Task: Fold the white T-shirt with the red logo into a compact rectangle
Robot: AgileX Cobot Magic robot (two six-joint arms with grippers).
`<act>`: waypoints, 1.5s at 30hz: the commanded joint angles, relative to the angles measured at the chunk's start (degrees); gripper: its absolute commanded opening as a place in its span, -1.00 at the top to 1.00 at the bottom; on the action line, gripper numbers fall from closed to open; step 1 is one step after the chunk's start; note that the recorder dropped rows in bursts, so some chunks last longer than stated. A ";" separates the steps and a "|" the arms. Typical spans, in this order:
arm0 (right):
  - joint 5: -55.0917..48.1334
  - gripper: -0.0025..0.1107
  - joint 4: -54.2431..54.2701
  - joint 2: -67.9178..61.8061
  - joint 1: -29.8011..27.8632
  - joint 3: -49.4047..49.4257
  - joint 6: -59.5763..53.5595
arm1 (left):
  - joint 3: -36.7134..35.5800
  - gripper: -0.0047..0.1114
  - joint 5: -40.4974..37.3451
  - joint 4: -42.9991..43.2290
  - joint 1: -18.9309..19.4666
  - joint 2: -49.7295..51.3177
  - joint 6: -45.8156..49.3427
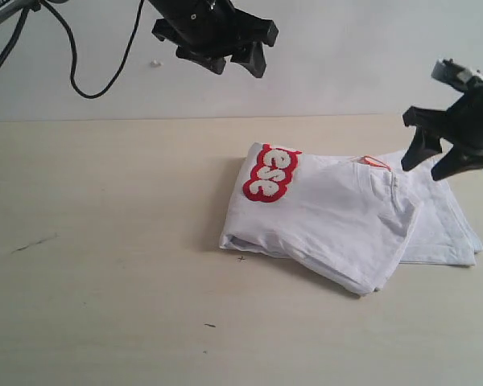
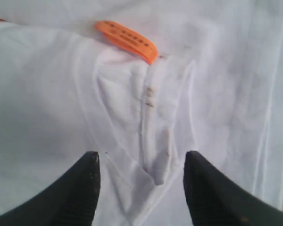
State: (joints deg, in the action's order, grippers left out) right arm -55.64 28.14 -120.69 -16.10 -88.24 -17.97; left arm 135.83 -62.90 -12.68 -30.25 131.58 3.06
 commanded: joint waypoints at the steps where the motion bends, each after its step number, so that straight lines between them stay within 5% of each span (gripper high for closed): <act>1: 1.23 0.02 0.39 -3.73 -0.27 0.65 -1.25 | 0.54 -0.16 -0.76 0.06 0.62 -1.04 0.64; 45: 4.12 0.03 -2.51 -6.08 2.77 -1.82 -2.77 | 0.54 -0.16 -3.08 1.46 0.50 0.07 3.55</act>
State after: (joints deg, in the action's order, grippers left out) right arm -51.19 26.12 -127.56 -13.38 -88.90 -20.30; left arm 135.83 -65.72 -11.85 -29.76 131.74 5.46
